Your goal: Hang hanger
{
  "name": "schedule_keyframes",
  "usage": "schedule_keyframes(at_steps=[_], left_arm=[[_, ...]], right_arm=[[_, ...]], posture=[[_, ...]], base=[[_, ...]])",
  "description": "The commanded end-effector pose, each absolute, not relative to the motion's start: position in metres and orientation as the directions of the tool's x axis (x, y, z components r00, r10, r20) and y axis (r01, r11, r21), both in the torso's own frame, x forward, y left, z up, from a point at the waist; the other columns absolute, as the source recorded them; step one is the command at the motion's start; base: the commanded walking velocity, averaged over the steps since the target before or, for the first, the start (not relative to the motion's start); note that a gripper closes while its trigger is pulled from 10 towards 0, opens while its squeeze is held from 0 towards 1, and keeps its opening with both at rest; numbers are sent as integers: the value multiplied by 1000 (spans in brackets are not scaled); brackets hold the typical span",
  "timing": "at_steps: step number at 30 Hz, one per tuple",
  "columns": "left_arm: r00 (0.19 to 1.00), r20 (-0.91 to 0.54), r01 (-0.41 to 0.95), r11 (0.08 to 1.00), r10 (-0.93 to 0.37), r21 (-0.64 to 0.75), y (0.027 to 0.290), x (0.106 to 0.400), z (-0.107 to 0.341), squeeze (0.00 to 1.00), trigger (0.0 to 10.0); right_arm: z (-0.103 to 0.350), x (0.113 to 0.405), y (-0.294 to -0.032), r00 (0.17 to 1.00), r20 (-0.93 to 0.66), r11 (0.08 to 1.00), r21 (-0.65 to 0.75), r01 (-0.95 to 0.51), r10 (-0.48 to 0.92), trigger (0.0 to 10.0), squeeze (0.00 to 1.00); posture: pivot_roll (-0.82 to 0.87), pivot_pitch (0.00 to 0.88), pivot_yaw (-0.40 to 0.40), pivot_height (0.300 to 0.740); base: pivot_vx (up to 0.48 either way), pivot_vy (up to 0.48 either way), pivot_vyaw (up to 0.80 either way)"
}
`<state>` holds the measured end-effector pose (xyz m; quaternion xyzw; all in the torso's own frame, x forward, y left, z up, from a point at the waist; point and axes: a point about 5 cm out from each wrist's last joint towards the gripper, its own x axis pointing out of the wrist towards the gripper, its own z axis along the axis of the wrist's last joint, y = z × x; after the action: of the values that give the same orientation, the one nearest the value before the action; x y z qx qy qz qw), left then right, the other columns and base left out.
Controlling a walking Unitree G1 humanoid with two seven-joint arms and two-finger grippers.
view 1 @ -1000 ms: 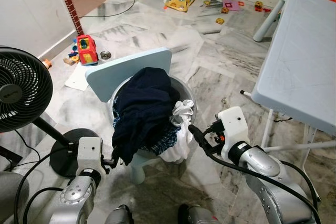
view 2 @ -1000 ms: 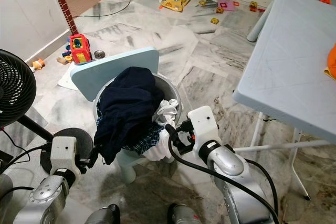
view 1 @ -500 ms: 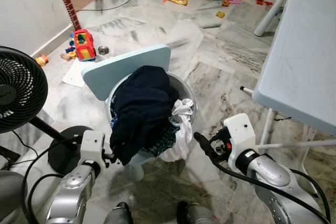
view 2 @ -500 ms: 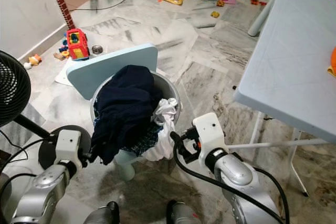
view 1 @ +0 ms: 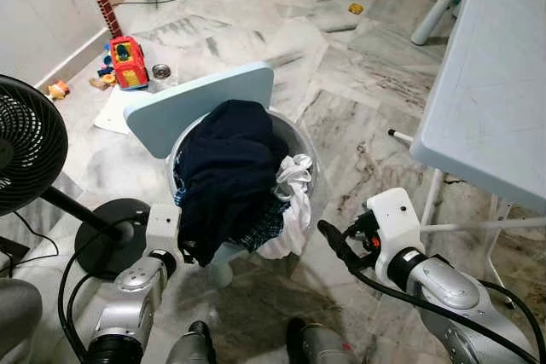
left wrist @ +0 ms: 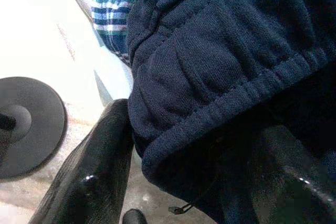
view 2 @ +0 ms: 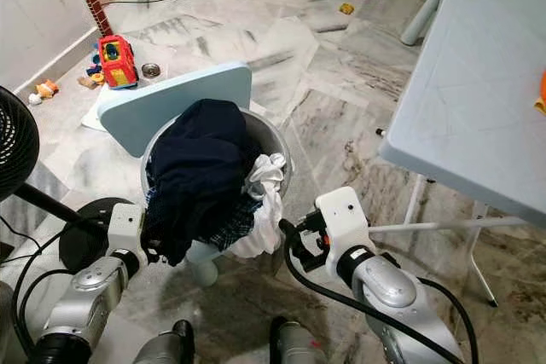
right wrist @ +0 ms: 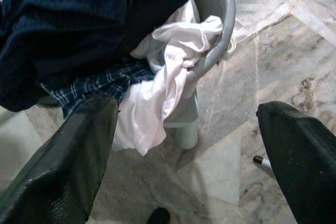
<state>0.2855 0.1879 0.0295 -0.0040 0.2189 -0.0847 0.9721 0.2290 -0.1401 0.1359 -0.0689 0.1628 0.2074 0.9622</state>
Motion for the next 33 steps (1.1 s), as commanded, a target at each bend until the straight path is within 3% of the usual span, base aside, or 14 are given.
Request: schedule_keyframes(at_steps=[1,20,33], left_arm=[[878,-450,159,986,-163,-48,188,284,22,0,0],[917,-373,141,989,-145,-39,188,296,38,0,0],[948,-319,-11,1000,14,11,206,286,61,0,0]], right_arm=[[139,227,-144,869,-340,912,-72,-404,358,10000,0],[138,237,-139,875,-324,913,-71,-401,359,10000,0],[137,244,-136,882,-304,916,-70,-396,359,10000,0]], posture=[[-231,328,-66,740],[-206,296,-52,740],[-173,270,-31,740]], base=[[0,0,0],[0,0,0],[0,0,0]])
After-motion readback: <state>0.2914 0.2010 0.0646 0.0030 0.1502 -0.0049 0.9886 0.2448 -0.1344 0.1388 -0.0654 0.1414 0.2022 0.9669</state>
